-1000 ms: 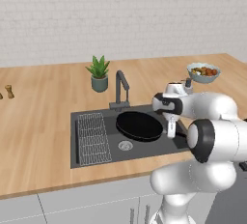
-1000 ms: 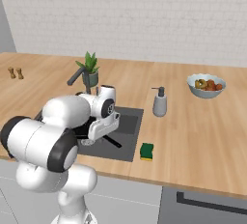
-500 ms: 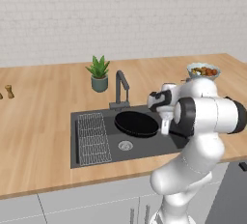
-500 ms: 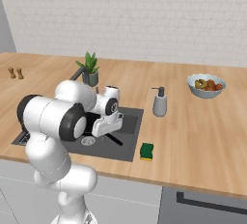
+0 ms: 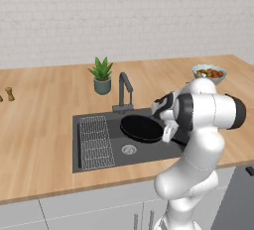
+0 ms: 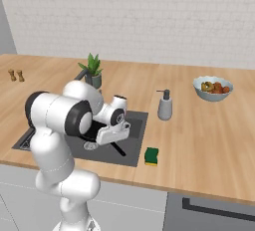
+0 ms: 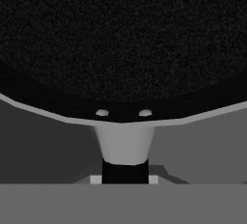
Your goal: Pick the pan and sponge and place them into the sink. Then turn on the water.
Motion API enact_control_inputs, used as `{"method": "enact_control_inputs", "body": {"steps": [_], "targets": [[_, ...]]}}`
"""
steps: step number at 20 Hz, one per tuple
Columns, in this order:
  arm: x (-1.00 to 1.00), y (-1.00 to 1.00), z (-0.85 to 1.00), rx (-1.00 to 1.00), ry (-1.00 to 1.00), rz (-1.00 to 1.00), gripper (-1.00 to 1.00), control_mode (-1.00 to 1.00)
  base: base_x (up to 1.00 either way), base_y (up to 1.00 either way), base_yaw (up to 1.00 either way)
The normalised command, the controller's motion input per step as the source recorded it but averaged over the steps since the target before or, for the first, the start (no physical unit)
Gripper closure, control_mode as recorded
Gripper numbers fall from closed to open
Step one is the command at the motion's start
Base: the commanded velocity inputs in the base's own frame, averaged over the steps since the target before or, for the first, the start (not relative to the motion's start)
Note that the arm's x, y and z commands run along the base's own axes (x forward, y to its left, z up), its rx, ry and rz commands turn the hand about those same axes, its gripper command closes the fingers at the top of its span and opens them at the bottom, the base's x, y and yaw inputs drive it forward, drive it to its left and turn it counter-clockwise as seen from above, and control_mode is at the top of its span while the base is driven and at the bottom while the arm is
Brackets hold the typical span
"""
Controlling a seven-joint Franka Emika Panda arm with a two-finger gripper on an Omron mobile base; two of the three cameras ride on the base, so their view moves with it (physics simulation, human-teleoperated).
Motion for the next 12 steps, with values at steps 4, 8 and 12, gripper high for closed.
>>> {"method": "enact_control_inputs", "body": {"steps": [4,8,12], "targets": [[0.2,0.0,-0.34,-0.01,-0.01,0.0,1.0,-1.0,0.0,0.0,0.0],[0.14,0.0,-0.26,-0.02,0.0,0.0,1.0,-1.0,0.0,0.0,0.0],[0.12,0.0,-0.28,-0.05,0.0,0.0,1.0,-1.0,0.0,0.0,0.0]]}}
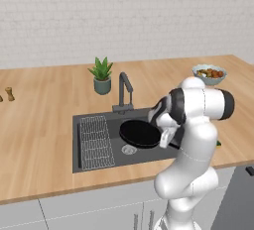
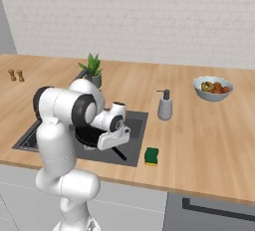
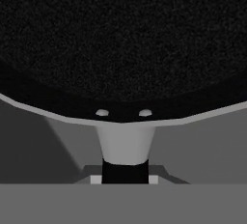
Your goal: Pick the pan and sponge and place them into the sink. Then turn on the water.
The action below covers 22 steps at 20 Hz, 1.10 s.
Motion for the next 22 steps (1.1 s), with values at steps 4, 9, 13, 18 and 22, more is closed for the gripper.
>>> {"method": "enact_control_inputs", "body": {"steps": [4,9,13,18,22], "targets": [[0.08,0.0,-0.37,-0.03,-0.03,0.0,1.0,-1.0,0.0,0.0,0.0],[0.04,0.0,-0.27,-0.02,-0.01,0.0,1.0,-1.0,0.0,0.0,0.0],[0.03,0.0,-0.26,-0.03,-0.01,0.0,1.0,-1.0,0.0,0.0,0.0],[0.0,0.0,-0.29,-0.03,0.01,0.01,1.0,-1.0,0.0,0.0,0.0],[0.0,0.0,-0.26,-0.01,0.09,0.0,1.0,-1.0,0.0,0.0,0.0]]}}
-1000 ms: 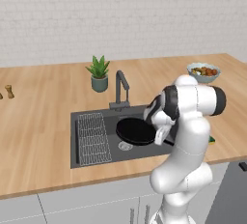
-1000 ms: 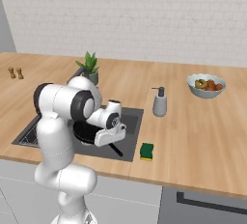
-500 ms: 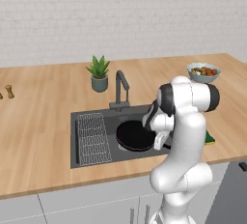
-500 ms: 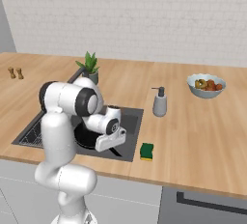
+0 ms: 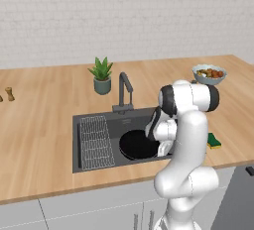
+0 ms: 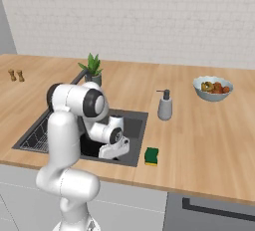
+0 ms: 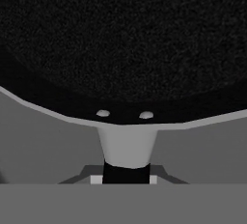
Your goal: Pick the pan and sponge and place them into the sink. Then turn on the water.
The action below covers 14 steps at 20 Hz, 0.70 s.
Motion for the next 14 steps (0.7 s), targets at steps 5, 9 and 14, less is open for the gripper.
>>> {"method": "enact_control_inputs", "body": {"steps": [5,9,14], "targets": [[0.0,0.0,-0.07,0.0,0.03,0.0,1.0,-1.0,0.0,0.0,0.0],[0.0,0.0,0.0,0.0,0.0,0.0,1.0,-1.0,0.0,0.0,0.0],[0.01,0.0,0.0,0.0,0.0,0.0,-1.0,-1.0,0.0,0.0,0.0]]}}
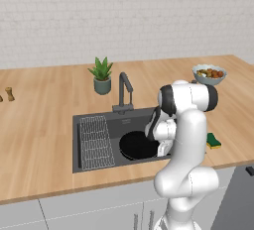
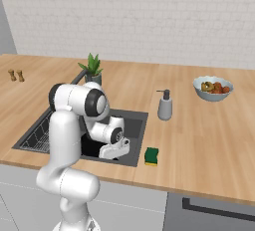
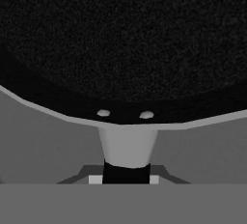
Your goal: Pick the pan and sponge and place them into the sink. Then turn on the water.
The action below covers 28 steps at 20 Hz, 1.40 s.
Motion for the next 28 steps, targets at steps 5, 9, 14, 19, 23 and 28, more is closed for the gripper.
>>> {"method": "enact_control_inputs", "body": {"steps": [5,9,14,19,23,28], "targets": [[0.04,0.0,0.0,0.0,0.0,0.0,-1.0,-1.0,0.0,0.0,0.0],[0.27,0.01,0.02,0.0,0.0,-0.01,-1.0,-1.0,0.0,0.0,0.0],[0.2,0.02,0.49,0.0,0.0,-0.02,-1.0,-1.0,0.0,0.0,0.0],[0.01,0.0,0.77,0.02,0.0,-0.04,-1.0,-1.0,0.0,0.0,0.0],[-0.02,-0.12,0.72,0.06,-0.01,-0.14,-1.0,-1.0,0.0,0.0,0.0],[-0.28,-0.48,0.83,0.08,-0.11,-0.23,-1.0,-1.0,0.0,0.0,0.0]]}}
